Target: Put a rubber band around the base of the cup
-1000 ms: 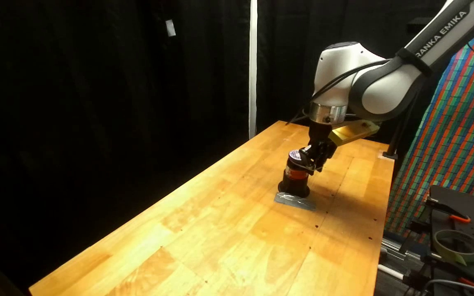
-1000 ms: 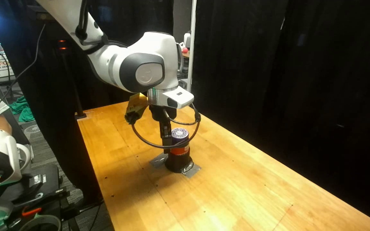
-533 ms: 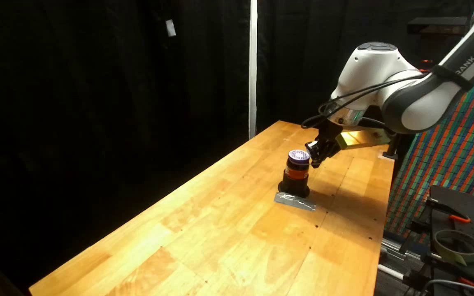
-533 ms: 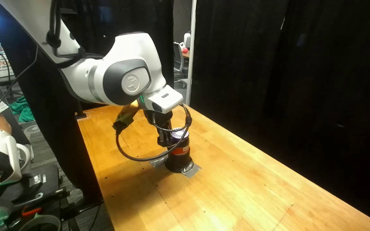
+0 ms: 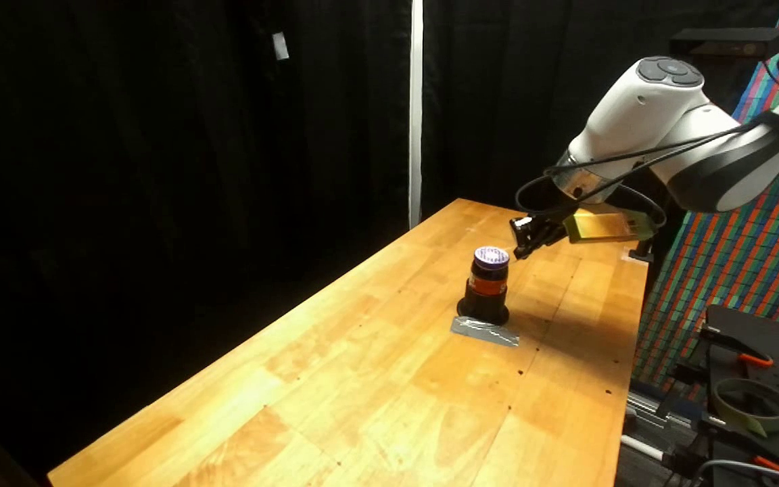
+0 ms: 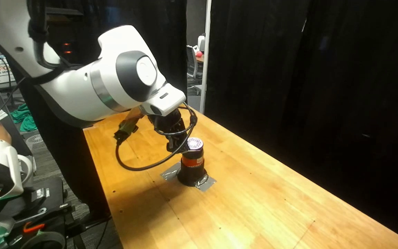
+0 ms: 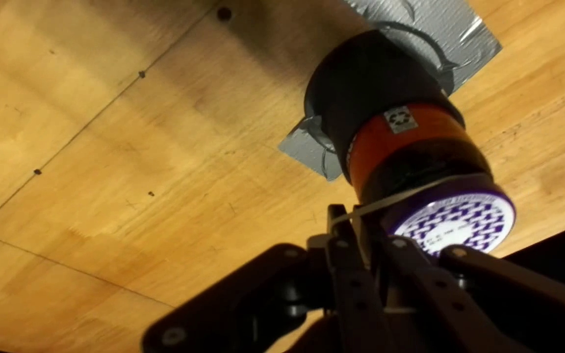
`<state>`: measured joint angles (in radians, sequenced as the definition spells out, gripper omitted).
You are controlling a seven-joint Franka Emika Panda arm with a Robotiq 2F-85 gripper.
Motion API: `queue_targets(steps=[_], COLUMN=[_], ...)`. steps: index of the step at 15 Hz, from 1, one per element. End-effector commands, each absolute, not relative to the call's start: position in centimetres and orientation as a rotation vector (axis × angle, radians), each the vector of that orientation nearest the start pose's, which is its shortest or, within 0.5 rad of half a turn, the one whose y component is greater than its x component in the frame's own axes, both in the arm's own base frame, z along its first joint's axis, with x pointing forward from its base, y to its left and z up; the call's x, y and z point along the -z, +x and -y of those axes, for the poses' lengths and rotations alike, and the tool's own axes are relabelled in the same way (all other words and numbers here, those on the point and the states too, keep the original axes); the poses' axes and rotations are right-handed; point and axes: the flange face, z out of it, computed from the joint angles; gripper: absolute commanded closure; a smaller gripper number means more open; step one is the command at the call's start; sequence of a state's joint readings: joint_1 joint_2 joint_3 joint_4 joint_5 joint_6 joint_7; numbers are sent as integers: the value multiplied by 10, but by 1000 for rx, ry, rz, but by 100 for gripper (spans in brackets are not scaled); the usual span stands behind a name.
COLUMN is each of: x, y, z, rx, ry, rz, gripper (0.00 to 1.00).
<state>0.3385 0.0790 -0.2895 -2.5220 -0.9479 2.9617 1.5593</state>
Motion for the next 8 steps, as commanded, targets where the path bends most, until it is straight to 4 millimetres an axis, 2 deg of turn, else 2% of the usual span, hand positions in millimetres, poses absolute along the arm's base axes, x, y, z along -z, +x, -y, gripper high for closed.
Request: queue_targets(steps=[1, 3, 6, 8], x=[-272, -280, -299, -298], y=[448, 448, 452, 449], z=[-102, -110, -111, -109], rx=[732, 782, 934, 994], ry=[-2849, -2812, -2789, -2790], rz=[-821, -809, -836, -840], gripper=[89, 89, 90, 90])
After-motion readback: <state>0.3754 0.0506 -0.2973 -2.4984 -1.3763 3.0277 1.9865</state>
